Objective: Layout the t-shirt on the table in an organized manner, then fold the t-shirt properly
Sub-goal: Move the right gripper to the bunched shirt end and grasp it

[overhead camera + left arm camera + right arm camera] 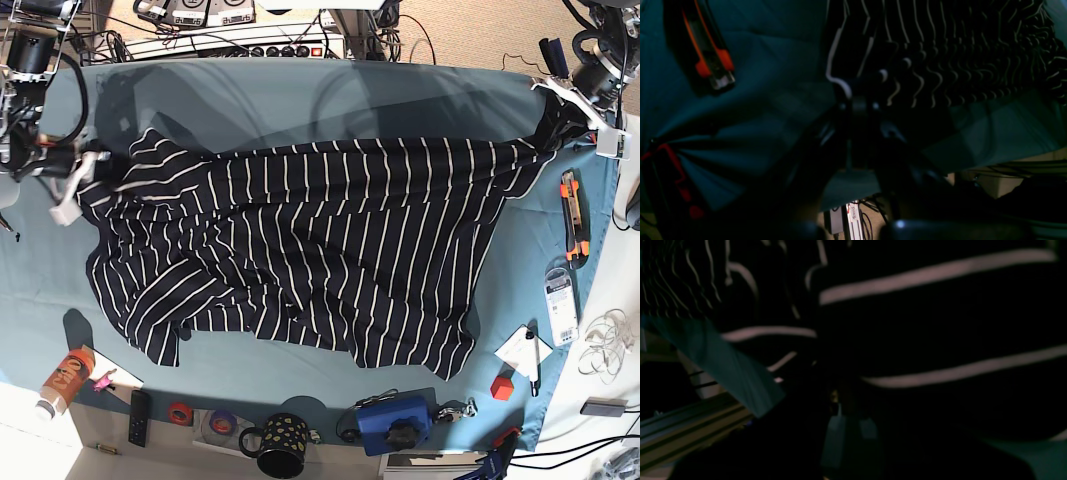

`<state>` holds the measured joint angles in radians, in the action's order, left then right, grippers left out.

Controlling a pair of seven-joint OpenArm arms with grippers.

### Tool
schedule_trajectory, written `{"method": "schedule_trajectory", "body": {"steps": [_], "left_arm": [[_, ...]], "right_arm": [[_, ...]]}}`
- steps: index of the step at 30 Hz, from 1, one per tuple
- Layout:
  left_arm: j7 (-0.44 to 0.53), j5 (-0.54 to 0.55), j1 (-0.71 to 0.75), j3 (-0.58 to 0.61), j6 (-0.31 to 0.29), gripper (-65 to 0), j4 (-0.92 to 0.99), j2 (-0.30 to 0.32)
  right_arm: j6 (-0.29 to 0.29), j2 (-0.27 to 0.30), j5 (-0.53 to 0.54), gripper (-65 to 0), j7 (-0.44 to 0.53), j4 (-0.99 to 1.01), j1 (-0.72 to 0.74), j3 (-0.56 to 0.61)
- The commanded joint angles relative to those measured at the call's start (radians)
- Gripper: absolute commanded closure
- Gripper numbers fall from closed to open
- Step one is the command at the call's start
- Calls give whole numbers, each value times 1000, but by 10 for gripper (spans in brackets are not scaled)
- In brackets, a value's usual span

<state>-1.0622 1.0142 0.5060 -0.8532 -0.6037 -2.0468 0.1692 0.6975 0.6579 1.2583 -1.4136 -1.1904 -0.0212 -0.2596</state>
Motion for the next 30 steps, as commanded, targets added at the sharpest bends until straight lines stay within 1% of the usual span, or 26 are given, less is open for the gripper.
{"method": "schedule_trajectory", "body": {"steps": [1,4,6,7,13,14,16,17,19,20,21,22,23,24,25,26,29,30], "left_arm": [[24,19,3,-8,-1,0,-15,11],[34,18,3,-8,-1,0,-15,11],[39,18,0,-8,-1,0,-15,11],[39,18,0,-8,-1,0,-15,11],[38,18,1,-8,0,0,-15,11],[38,18,1,-8,0,0,-15,11],[38,19,1,-8,0,0,-15,11],[38,19,1,-8,0,0,-15,11],[38,19,1,-8,0,0,-15,11],[38,19,1,-8,0,0,-15,11],[38,19,1,-8,0,0,-15,11],[38,19,1,-8,0,0,-15,11],[38,19,1,-8,0,0,-15,11],[38,19,1,-8,0,0,-15,11],[38,19,1,-8,0,0,-15,11],[38,19,1,-8,0,0,-15,11],[38,19,1,-8,0,0,-15,11],[38,19,1,-8,0,0,-15,11]], "right_arm": [[1,22,23,0,17,-14,37,-8],[1,-1,9,0,17,-14,90,-9],[1,-27,-42,0,17,-14,140,-9],[1,-43,-82,0,41,-14,167,-9],[1,-159,-418,0,322,-14,295,-8],[1,-175,-462,0,348,-14,304,-8],[1,-200,-496,0,345,-14,314,-8],[1,-207,-495,-32,330,-14,315,-7],[1,-212,-488,-175,296,-14,315,-8],[1,-212,-488,-236,280,-14,315,-8],[1,-211,-488,-265,266,-14,318,-8],[1,-209,-479,-266,243,-14,322,-8],[1,-208,-446,-266,201,-14,332,-8],[1,-203,-393,-266,136,-14,341,-10],[1,-195,-314,-266,65,-14,356,-10],[1,-182,-222,-266,17,-14,372,-10],[1,-134,37,-266,17,-14,423,-11],[1,-118,93,-266,17,-14,443,-11]]}}
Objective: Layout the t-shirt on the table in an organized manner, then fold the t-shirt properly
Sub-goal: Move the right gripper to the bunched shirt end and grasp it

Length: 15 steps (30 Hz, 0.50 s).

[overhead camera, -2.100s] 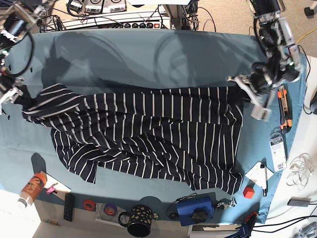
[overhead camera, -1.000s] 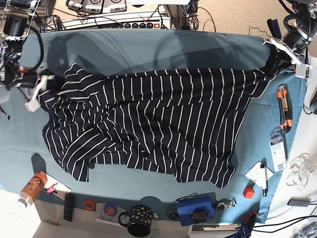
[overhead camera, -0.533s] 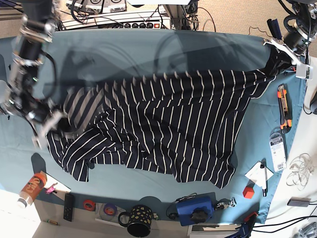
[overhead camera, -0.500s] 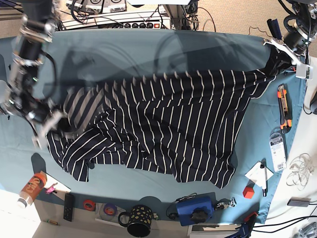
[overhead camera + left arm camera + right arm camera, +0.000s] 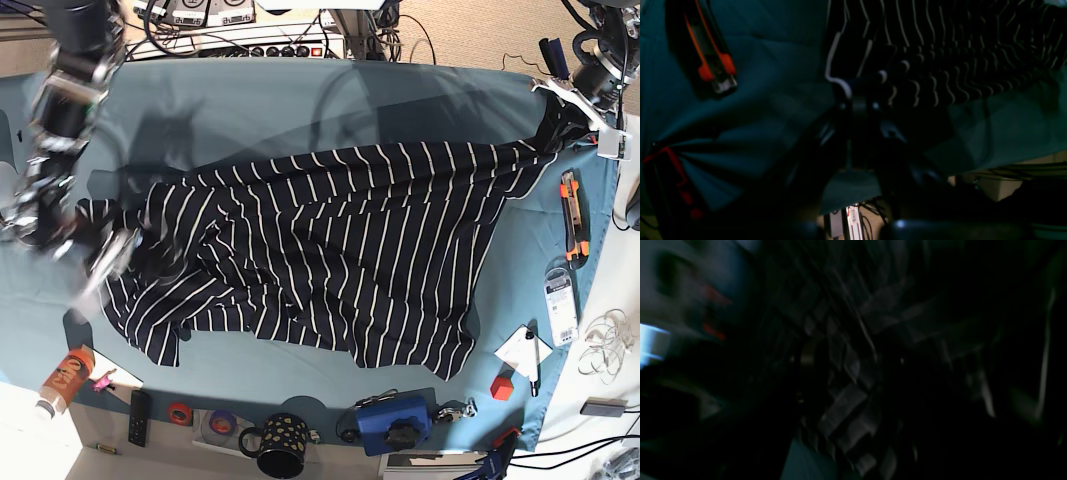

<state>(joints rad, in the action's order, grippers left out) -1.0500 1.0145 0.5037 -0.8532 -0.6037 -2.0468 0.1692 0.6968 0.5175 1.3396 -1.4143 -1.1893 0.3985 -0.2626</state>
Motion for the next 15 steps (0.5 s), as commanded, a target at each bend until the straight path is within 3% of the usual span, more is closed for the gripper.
{"method": "schedule_trajectory", "body": {"steps": [1,7,11,15], "left_arm": [[26,19,3,-8,0,0,-15,11],[26,19,3,-8,0,0,-15,11],[26,18,3,-8,0,0,-15,11],[26,18,3,-8,0,0,-15,11]], "right_arm": [[1,35,22,-266,18,-15,48,-10],[1,74,-9,-266,18,-15,159,-21],[1,98,-94,-265,18,-15,168,-37],[1,95,-117,-265,18,-15,132,-171]]}}
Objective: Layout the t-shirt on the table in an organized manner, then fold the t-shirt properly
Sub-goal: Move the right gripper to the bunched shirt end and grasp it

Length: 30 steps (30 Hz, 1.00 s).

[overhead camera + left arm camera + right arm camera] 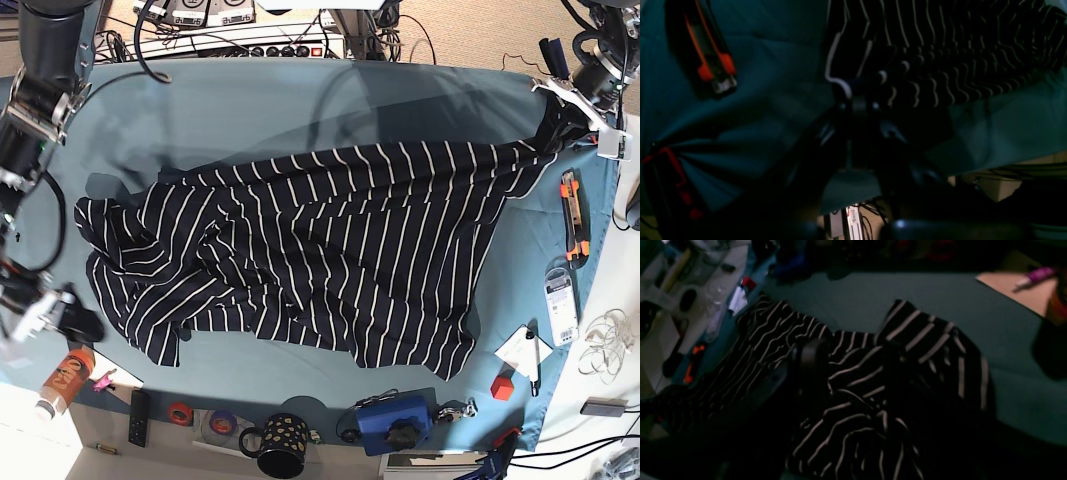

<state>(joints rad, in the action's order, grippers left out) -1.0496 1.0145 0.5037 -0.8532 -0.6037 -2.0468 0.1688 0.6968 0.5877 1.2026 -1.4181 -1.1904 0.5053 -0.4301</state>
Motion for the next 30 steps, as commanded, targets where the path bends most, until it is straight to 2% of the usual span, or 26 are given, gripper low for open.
{"method": "schedule_trajectory", "body": {"steps": [1,7,11,17,21,25,30], "left_arm": [[26,18,3,-8,0,0,-15,11],[26,18,3,-8,0,0,-15,11],[26,18,3,-8,0,0,-15,8],[27,19,3,-8,0,0,-15,6],[29,19,3,-8,0,0,-15,6],[29,19,3,-8,0,0,-15,6],[30,19,3,-8,0,0,-15,6]], "right_arm": [[1,24,19,-265,22,-14,8,-54],[1,25,8,-265,22,-14,-172,-351],[1,24,8,-265,22,-14,-336,-416],[1,-19,39,-265,22,-14,-480,-367],[1,-64,92,-265,22,-14,-486,-296],[1,-78,140,-265,22,-14,-486,-174],[1,-105,81,-265,22,-14,-465,-71]]}}
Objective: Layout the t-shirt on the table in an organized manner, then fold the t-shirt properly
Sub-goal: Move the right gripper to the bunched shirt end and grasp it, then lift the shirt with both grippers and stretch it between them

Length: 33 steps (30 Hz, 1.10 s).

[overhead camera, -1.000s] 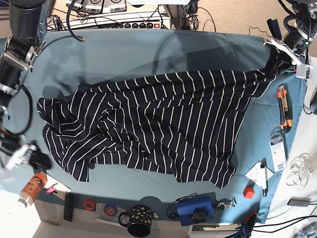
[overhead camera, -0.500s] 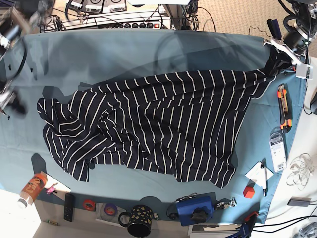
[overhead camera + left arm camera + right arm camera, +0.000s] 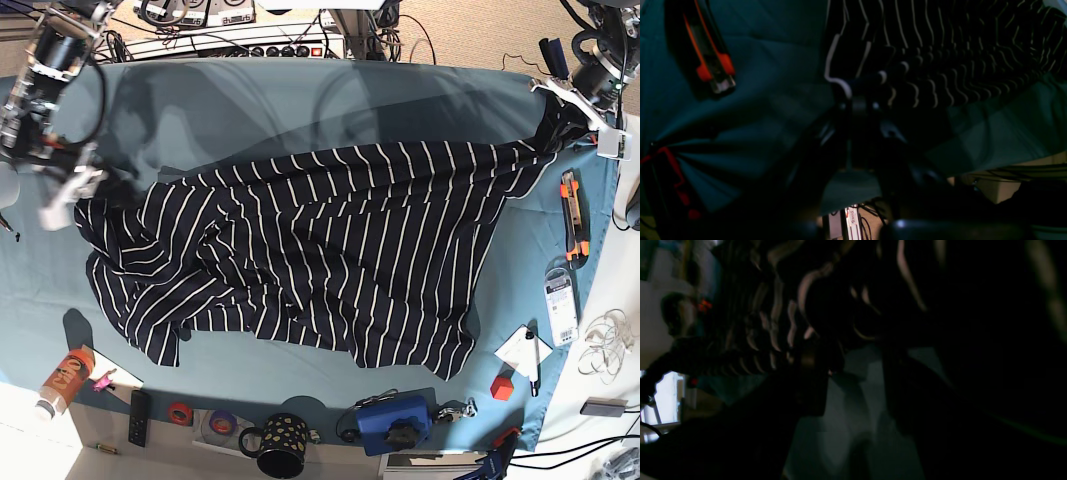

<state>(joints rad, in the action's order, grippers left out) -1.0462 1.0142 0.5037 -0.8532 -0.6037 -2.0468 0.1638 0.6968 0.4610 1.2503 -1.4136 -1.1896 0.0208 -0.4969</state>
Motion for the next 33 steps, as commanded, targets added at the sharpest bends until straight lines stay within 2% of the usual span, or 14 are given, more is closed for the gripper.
{"method": "schedule_trajectory", "body": {"steps": [1,7,10,24,25,26,30,33], "left_arm": [[26,19,3,-8,0,0,-15,11],[37,19,3,-8,0,0,-15,11],[36,19,3,-8,0,0,-15,11],[51,19,3,-8,0,0,-15,11],[51,19,3,-8,0,0,-15,11],[52,19,3,-8,0,0,-15,11],[52,19,3,-8,0,0,-15,11],[51,19,3,-8,0,0,-15,11]], "right_arm": [[1,9,31,-265,17,-14,27,2],[1,-70,27,-265,17,-14,77,5],[1,-90,13,-265,17,-15,87,5],[1,-104,1,-255,17,-15,153,10],[1,-104,-3,-245,17,-15,159,18],[1,-104,-10,-209,17,-15,164,30],[1,-103,-37,-19,17,-15,168,125],[1,-103,-42,0,17,-15,168,180]]}}
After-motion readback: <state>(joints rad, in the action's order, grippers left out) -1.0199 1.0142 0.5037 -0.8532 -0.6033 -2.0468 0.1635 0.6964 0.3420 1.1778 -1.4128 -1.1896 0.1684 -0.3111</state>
